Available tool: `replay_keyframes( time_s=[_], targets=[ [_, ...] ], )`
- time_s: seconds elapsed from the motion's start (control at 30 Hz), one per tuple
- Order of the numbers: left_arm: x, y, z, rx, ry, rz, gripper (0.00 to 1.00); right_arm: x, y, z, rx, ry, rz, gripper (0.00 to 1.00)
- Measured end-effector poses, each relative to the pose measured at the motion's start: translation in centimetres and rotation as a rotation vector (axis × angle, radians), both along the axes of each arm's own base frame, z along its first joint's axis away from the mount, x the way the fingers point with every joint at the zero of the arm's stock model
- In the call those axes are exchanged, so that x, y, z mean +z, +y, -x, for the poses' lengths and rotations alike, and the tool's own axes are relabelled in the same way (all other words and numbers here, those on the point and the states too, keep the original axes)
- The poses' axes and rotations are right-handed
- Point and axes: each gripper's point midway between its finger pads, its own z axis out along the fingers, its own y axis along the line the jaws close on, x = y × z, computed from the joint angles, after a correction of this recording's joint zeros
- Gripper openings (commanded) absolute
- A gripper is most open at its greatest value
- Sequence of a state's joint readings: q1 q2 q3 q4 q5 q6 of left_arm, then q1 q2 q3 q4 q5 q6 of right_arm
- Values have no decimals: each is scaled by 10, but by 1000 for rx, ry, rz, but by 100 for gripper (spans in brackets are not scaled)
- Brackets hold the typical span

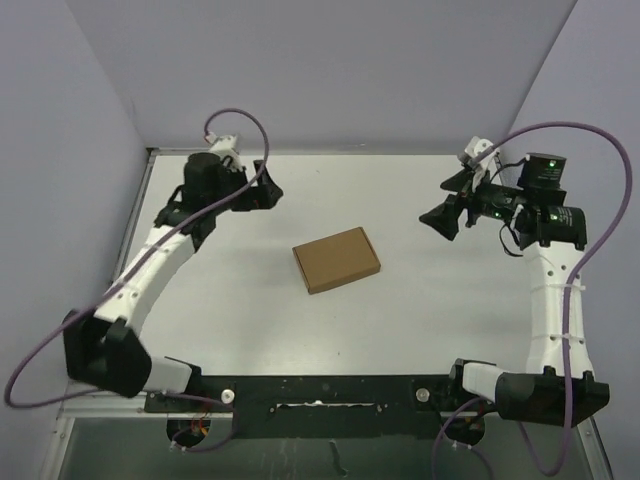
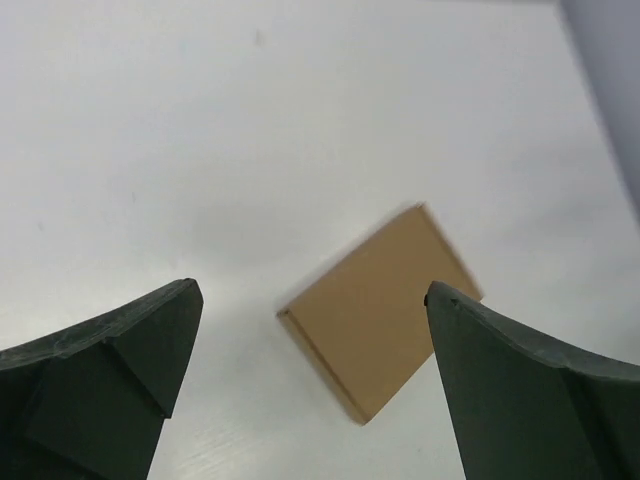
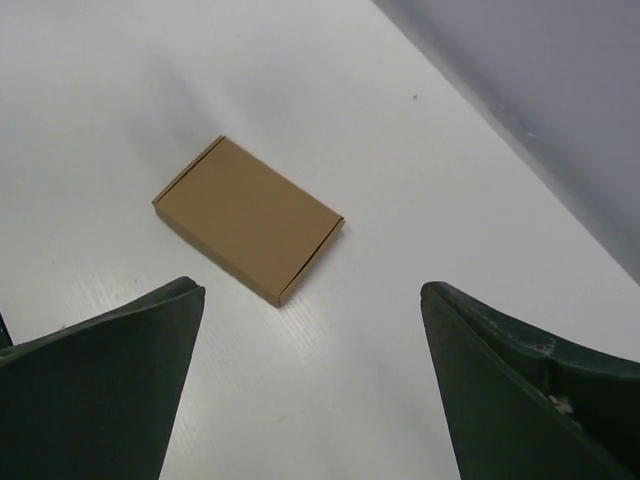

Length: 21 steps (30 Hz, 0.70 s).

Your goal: Fold the paper box

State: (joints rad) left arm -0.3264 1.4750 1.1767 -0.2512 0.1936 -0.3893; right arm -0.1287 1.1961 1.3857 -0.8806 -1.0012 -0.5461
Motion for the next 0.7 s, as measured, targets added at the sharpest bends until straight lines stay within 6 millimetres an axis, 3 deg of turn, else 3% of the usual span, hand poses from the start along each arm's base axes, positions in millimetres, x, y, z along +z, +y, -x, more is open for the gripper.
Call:
replay_keyframes(
  time_s=[0.03,0.1,0.17,0.23,0.27,0.33,0.4,0.47,0.7],
  targets=[
    [31,5,1,9,-69,17,98,16,-3,-2,-16,-37,7,98],
    [127,18,15,19,-290,70,98,44,-10,-7,-72,-79,5,98],
    [216,33,41,29,-498,113,98,77,-20,-14,-167,-93,-25,98],
    [287,49,75,39,-666,136,98,105,-30,-19,-247,-109,-55,98],
    [313,55,92,42,-731,139,98,118,-33,-21,-272,-122,-67,98],
    [344,63,118,37,-807,146,98,140,-38,-22,-307,-145,-92,98],
    [362,65,136,20,-848,149,98,155,-40,-20,-338,-147,-126,98],
    [359,64,138,9,-828,140,98,163,-41,-18,-376,-121,-170,98],
    [290,54,112,-20,-583,79,98,170,-55,-18,-525,-27,-284,98]
  ],
)
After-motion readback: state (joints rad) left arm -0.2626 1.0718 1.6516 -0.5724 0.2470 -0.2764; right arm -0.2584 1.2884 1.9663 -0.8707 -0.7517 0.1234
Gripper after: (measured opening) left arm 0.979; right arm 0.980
